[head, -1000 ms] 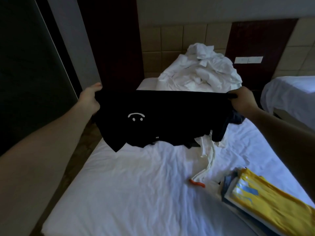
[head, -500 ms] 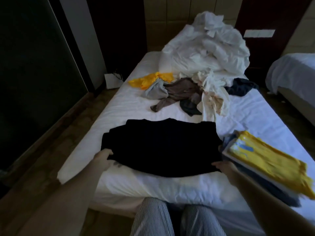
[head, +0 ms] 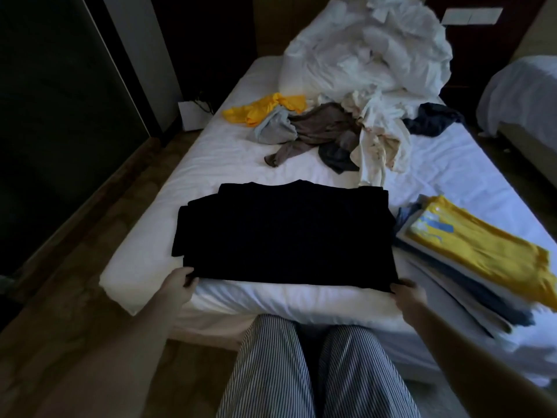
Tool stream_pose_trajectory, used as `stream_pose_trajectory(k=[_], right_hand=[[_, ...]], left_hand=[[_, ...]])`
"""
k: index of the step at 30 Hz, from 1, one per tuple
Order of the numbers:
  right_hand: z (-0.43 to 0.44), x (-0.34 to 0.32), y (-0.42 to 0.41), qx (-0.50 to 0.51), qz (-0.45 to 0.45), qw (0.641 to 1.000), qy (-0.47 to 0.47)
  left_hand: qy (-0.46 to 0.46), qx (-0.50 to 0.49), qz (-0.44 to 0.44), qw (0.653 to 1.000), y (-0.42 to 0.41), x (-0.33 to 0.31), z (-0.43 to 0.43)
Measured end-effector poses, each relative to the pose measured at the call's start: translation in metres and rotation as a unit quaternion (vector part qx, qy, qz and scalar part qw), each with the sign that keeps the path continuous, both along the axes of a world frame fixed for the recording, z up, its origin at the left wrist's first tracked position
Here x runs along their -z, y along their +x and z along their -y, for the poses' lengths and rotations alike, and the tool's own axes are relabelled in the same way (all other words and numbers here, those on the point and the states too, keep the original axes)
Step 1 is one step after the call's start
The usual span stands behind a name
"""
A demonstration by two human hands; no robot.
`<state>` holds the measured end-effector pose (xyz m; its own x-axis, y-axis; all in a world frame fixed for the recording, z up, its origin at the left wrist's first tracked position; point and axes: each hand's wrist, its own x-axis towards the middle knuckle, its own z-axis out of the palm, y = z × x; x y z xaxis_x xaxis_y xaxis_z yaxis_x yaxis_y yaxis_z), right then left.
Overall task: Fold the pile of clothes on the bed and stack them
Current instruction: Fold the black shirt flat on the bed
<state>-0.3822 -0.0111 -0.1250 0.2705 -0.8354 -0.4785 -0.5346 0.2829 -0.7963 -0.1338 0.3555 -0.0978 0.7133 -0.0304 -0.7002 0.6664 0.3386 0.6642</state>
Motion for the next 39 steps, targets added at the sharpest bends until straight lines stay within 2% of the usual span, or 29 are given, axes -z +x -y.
stream_pose_trajectory(k=[3,5,8,10,13,15,18,19,20,21,24,26,28,30,31,33,34,37,39], right_hand=[[0.004,0.001,0.0,0.007,0.037,0.998,0.056],[0.005,0.003,-0.001,0.01,0.056,0.996,0.069],[0.007,0.011,-0.002,-0.006,0.056,0.995,0.076],[0.01,0.015,-0.004,-0.024,0.064,0.994,0.085],[0.016,0.019,-0.008,-0.048,0.078,0.991,0.094],[0.02,0.023,-0.009,-0.051,0.095,0.988,0.107],[0.023,0.029,-0.013,-0.053,0.155,0.974,0.158],[0.025,0.03,-0.015,-0.065,0.169,0.968,0.173],[0.025,0.029,-0.017,-0.088,0.169,0.966,0.177],[0.025,0.03,-0.019,-0.105,0.156,0.968,0.168],[0.022,0.032,-0.013,-0.098,0.101,0.985,0.105],[0.018,0.032,-0.005,-0.104,0.048,0.992,0.044],[0.013,0.031,0.002,-0.111,0.014,0.994,-0.007],[0.008,0.029,0.005,-0.1,0.007,0.994,-0.041],[0.006,0.03,0.006,-0.091,0.01,0.995,-0.048],[0.002,0.027,0.004,-0.08,0.018,0.996,-0.045],[0.002,0.024,0.003,-0.075,0.016,0.996,-0.042],[0.005,0.017,0.0,-0.056,0.037,0.998,-0.004],[0.009,0.015,-0.001,-0.039,0.061,0.996,0.057]], left_hand=[[0.004,0.013,0.06,0.998,0.001,-0.026,0.019],[0.03,0.049,0.141,0.988,0.004,-0.04,0.043],[0.071,0.149,0.263,0.951,0.001,-0.058,0.104],[0.137,0.238,0.335,0.901,-0.012,-0.062,0.158],[0.186,0.424,0.413,0.784,-0.061,-0.053,0.245],[0.195,0.56,0.436,0.677,-0.105,-0.029,0.289],[0.301,0.705,0.438,0.469,-0.151,0.018,0.316],[0.336,0.713,0.424,0.446,-0.156,0.028,0.317],[0.343,0.714,0.41,0.452,-0.158,0.034,0.316],[0.325,0.711,0.404,0.475,-0.158,0.036,0.313],[0.275,0.701,0.409,0.516,-0.139,0.033,0.293],[0.282,0.665,0.42,0.549,-0.117,0.032,0.272],[0.335,0.604,0.458,0.559,-0.096,0.034,0.249],[0.444,0.512,0.49,0.548,-0.082,0.04,0.227],[0.494,0.461,0.47,0.567,-0.077,0.042,0.217],[0.514,0.397,0.38,0.658,-0.074,0.043,0.204],[0.494,0.393,0.346,0.695,-0.072,0.044,0.201],[0.395,0.45,0.286,0.748,-0.066,0.04,0.2],[0.283,0.446,0.228,0.818,-0.068,0.033,0.2]])
